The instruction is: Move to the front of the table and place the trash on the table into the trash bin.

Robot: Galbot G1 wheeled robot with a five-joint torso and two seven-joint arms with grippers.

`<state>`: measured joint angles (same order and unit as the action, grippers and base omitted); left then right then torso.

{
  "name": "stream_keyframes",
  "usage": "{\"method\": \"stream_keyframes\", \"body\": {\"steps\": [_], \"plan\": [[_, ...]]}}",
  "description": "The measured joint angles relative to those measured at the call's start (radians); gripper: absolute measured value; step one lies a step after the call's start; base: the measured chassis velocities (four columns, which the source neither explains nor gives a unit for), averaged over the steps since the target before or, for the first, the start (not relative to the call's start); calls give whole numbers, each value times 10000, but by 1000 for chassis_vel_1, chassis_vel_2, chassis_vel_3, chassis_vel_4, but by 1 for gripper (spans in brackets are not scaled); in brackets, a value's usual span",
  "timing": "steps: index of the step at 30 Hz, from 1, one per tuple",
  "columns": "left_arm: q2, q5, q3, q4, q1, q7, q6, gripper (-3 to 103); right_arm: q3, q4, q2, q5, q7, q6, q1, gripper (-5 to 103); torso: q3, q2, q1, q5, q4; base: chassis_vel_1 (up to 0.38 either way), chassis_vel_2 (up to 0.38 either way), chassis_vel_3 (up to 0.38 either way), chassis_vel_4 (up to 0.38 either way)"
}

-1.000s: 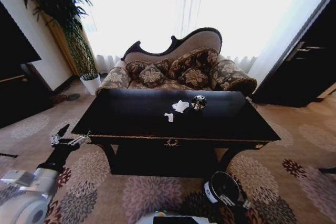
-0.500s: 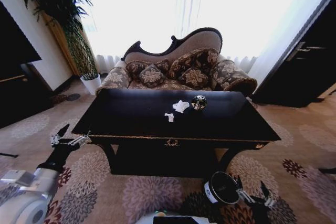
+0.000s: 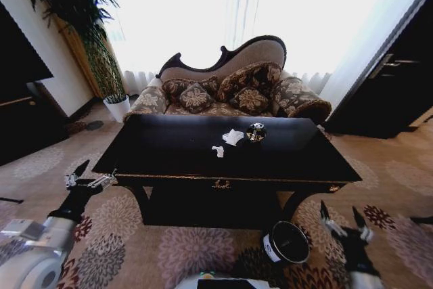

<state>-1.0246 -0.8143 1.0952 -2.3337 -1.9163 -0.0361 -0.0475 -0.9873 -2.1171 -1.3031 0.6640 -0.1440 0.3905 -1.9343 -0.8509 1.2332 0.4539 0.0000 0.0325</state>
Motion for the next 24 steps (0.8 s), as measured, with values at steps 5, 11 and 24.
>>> {"method": "stream_keyframes", "body": {"steps": [5, 11, 24], "plan": [[1, 0, 0, 0, 0, 0, 0, 100, 26, -591, 950, 273, 253, -1343, 657, 100, 0, 0, 0, 2, -1, 0, 0, 0, 0], [1, 0, 1, 0, 0, 0, 0, 100, 168, -721, 2659, 789, 414, -2526, 1403, 100, -1, -1, 1, 2, 1, 0, 0, 0, 0], [0, 0, 0, 0, 0, 0, 0, 100, 776, -141, 5165, 2452, 869, -4645, 2910, 100, -1, -1, 1, 1, 1, 0, 0, 0, 0]]}}
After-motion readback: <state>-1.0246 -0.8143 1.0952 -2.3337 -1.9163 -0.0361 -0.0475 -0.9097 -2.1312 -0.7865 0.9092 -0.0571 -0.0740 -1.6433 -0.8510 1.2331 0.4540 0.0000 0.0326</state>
